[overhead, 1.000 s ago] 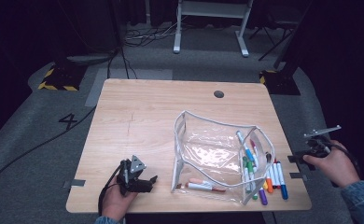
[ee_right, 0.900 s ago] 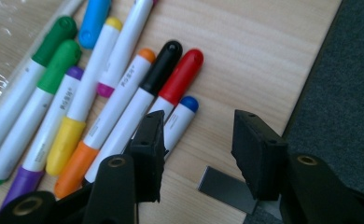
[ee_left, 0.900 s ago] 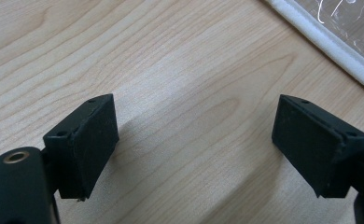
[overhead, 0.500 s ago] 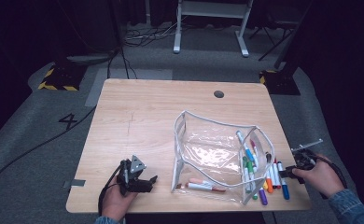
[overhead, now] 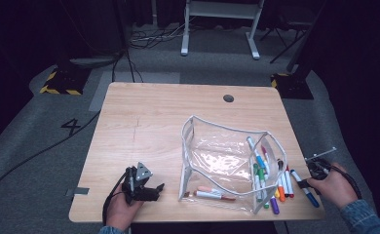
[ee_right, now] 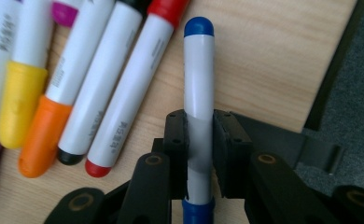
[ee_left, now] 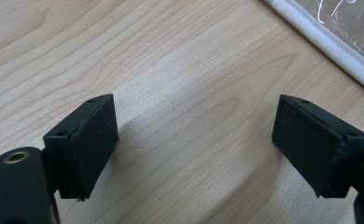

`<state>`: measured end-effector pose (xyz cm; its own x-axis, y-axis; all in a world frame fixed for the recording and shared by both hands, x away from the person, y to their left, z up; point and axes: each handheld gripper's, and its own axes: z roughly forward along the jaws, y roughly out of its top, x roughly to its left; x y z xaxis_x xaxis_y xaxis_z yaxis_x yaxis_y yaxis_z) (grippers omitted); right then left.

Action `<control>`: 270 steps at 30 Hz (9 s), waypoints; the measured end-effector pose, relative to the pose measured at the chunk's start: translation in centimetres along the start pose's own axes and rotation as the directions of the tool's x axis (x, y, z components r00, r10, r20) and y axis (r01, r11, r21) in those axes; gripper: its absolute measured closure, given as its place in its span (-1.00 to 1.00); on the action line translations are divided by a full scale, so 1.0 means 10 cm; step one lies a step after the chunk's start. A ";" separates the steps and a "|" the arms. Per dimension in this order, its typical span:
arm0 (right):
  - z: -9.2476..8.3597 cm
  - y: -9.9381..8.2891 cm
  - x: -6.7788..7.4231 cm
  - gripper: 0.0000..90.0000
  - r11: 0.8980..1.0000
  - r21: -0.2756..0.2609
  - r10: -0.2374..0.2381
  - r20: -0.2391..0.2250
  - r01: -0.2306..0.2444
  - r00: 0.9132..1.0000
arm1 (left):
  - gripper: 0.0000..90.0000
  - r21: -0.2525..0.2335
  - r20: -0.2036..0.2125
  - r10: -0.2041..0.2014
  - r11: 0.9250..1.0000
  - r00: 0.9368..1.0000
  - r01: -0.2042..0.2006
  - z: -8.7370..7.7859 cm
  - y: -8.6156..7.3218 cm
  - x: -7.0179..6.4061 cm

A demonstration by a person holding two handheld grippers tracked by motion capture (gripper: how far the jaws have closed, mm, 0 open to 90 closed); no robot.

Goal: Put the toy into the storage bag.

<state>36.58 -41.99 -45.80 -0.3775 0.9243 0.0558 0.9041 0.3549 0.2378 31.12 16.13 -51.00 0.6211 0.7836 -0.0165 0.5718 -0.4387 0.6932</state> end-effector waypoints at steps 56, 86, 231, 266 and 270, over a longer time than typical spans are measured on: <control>-1.76 1.16 2.31 0.71 0.721 -0.270 -0.690 -0.184 0.639 0.700 | -0.67 -0.001 0.001 -0.003 1.000 1.000 0.003 0.00 0.00 0.00; -0.55 1.30 2.96 0.71 0.612 -0.027 -0.754 -0.321 0.790 0.573 | -0.67 -0.002 0.000 -0.002 1.000 1.000 0.002 0.00 0.00 0.00; -2.10 0.84 1.59 0.72 0.791 -0.355 -0.554 -0.069 0.498 0.830 | -0.67 0.000 0.002 0.001 1.000 1.000 -0.001 0.00 0.00 0.00; -1.10 1.26 2.63 0.71 0.634 -0.199 -0.769 -0.266 0.747 0.582 | -0.67 -0.001 0.002 -0.001 1.000 1.000 0.001 0.00 0.00 0.00; -0.95 1.27 2.67 0.71 0.629 -0.173 -0.769 -0.287 0.758 0.572 | -0.67 -0.001 0.004 -0.004 1.000 1.000 0.004 0.00 0.00 0.00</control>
<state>36.05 -14.13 -32.13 -0.9681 0.2158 0.1271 0.2478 0.8997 0.3594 31.10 16.12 -51.02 0.6209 0.7836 -0.0216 0.5734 -0.4352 0.6942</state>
